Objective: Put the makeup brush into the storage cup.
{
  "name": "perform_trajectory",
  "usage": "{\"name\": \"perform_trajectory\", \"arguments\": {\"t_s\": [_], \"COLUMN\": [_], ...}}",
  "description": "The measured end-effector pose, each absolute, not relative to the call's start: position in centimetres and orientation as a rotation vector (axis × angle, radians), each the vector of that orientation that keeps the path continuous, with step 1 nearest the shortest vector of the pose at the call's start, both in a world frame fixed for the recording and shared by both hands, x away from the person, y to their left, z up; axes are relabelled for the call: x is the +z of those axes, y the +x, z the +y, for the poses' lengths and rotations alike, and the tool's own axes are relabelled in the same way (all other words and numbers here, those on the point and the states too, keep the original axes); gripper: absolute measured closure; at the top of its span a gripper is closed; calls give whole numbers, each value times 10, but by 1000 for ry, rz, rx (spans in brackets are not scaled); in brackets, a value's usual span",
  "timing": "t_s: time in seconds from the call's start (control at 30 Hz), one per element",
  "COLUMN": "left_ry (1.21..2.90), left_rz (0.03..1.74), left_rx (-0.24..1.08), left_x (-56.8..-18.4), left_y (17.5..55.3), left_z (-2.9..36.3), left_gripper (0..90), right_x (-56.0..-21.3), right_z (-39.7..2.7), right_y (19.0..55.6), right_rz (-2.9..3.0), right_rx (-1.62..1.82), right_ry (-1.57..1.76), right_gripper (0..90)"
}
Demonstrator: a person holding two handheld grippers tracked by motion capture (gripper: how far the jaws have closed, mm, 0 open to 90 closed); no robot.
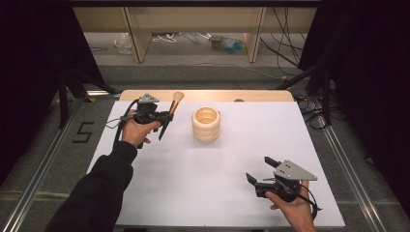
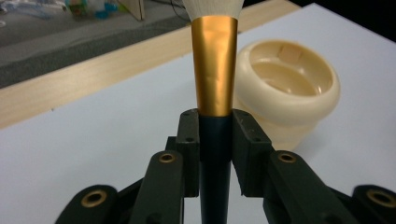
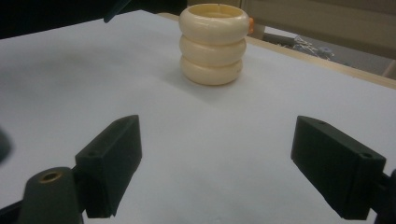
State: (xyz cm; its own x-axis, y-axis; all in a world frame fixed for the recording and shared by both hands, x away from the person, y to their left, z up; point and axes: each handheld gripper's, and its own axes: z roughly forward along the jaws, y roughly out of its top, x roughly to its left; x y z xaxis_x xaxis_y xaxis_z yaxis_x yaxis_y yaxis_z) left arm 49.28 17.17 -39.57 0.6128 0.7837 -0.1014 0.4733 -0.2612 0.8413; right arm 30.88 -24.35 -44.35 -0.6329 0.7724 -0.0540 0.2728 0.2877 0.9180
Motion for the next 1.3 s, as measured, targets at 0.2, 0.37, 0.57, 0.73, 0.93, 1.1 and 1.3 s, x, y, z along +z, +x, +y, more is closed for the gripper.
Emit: {"name": "perform_trajectory", "arguments": {"t_s": [0.2, 0.37, 0.57, 0.73, 0.93, 1.1, 1.3], "left_ry": [1850, 1808, 1753, 1726, 1681, 1659, 1646], "left_rz": [1013, 983, 966, 946, 931, 921, 919], "left_rx": [413, 459, 479, 500, 500, 502, 510], "left_x": [-394, -392, -389, -386, -384, -385, -383], "left_y": [495, 495, 496, 496, 497, 497, 499], "left_z": [171, 169, 161, 155, 149, 144, 142], "left_gripper": [740, 741, 740, 741, 741, 740, 741], "right_x": [-443, -444, -444, -444, -444, -444, -444], "right_z": [-244, -243, -243, -243, -243, -244, -243], "right_y": [308, 309, 309, 309, 309, 309, 309], "right_rz": [2070, 2068, 2066, 2064, 2061, 2064, 2065], "right_rx": [1314, 1329, 1328, 1330, 1334, 1337, 1338], "right_ry": [940, 933, 933, 932, 933, 934, 937], "right_gripper": [171, 171, 171, 171, 171, 171, 171]}}
